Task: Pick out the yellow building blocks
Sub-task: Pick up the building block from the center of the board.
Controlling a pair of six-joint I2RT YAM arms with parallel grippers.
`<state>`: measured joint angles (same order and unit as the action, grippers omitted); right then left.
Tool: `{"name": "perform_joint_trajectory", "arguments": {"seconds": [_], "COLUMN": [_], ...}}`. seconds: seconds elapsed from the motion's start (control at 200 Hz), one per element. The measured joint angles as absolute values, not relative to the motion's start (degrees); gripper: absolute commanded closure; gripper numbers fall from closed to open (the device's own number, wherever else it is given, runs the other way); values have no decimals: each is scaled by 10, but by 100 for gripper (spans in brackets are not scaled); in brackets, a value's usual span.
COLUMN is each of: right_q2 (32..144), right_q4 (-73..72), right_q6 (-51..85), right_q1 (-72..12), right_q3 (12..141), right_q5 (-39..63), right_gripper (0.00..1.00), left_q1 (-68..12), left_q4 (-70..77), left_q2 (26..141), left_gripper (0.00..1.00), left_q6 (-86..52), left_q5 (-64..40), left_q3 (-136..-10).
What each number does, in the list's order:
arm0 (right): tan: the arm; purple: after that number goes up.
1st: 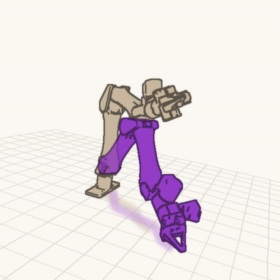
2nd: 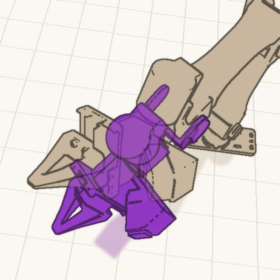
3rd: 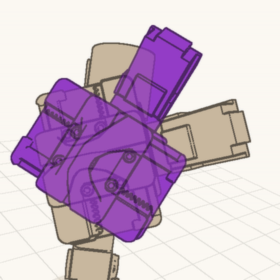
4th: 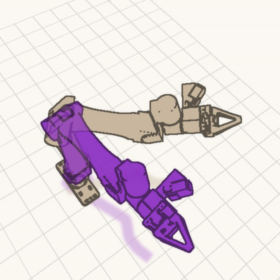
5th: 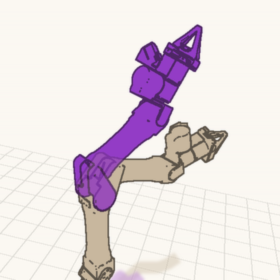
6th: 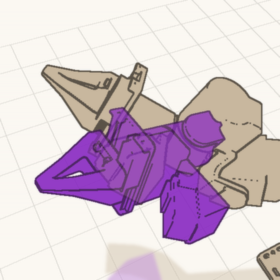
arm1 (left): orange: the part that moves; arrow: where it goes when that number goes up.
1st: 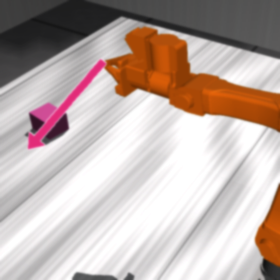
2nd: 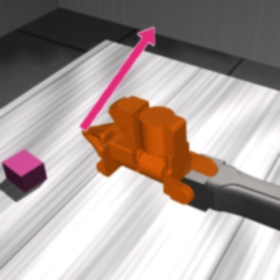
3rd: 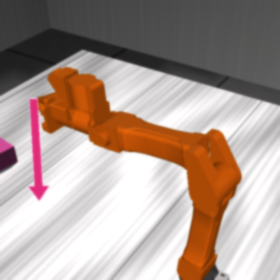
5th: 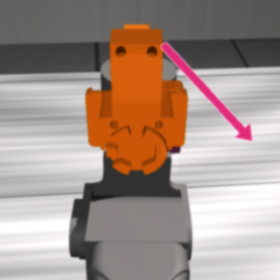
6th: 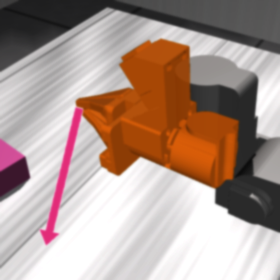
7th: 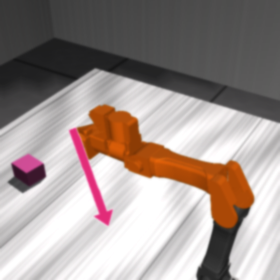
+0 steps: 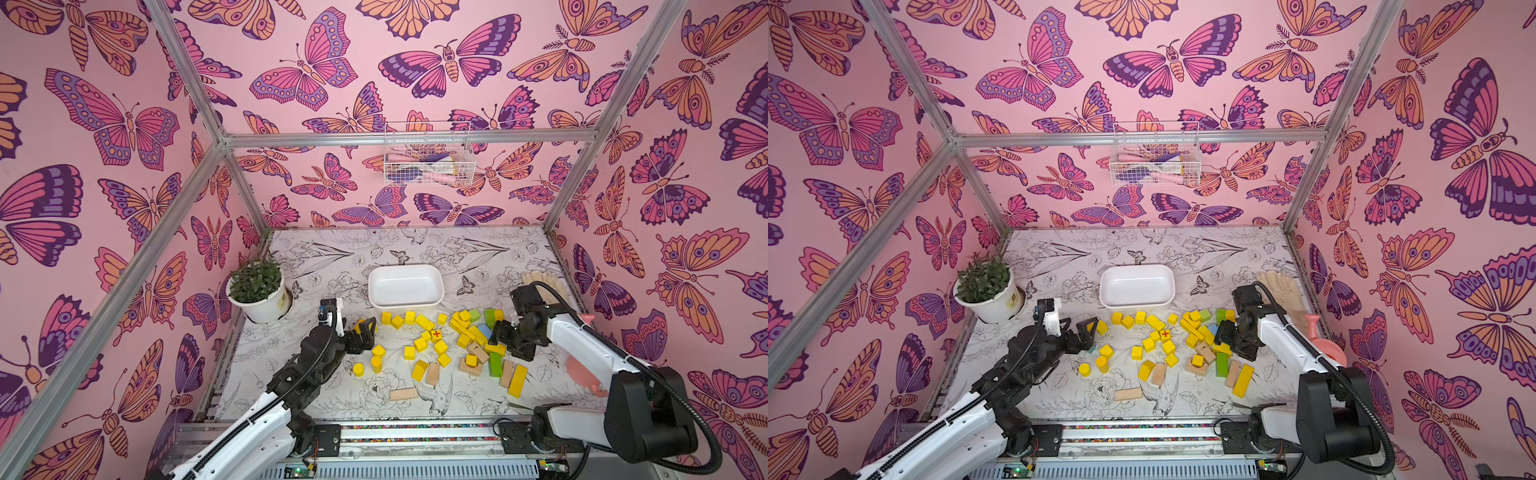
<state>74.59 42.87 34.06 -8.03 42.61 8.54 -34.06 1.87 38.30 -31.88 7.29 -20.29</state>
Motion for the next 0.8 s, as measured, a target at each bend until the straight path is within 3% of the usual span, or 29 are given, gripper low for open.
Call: {"name": "perform_joint_trajectory", "arguments": {"seconds": [0.801], "right_q2": [813], "right_q4": [410], "right_q6": [337], "right_q1": [-107], "right_q3": [453], "right_q5": [60], "right_gripper": [26], "left_q1": [-303], "left_q4": [41], "left_q2": [382], "left_gripper": [0], "left_q6": [-341], "left_q5": [51], "left_q3": [-173]}}
